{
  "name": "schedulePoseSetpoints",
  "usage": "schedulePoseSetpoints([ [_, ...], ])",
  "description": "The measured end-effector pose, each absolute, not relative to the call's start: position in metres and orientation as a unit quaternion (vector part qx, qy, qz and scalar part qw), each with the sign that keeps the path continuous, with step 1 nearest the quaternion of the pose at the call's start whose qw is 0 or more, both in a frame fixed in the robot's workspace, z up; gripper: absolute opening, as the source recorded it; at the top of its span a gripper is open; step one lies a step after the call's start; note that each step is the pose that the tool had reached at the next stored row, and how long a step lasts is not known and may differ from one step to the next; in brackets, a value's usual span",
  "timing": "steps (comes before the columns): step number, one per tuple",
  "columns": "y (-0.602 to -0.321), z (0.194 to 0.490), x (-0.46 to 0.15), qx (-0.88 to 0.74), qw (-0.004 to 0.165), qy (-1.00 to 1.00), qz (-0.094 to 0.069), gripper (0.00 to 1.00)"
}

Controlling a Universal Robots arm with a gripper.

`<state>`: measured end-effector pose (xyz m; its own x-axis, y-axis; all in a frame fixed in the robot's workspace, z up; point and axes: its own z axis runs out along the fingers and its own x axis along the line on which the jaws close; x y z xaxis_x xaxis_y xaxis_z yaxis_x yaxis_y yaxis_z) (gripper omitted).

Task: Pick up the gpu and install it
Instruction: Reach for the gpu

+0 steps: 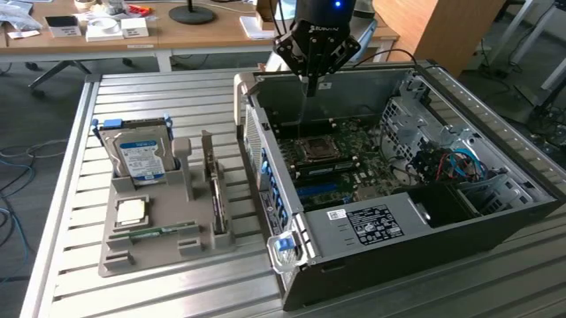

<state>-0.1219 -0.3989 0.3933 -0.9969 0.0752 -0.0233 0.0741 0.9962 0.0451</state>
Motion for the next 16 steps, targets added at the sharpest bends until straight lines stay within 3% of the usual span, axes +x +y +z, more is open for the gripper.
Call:
schedulePoseSetpoints([
  [16, -0.399, 0.393, -0.149, 0.037, 0.013, 0.999, 0.022, 0.11],
])
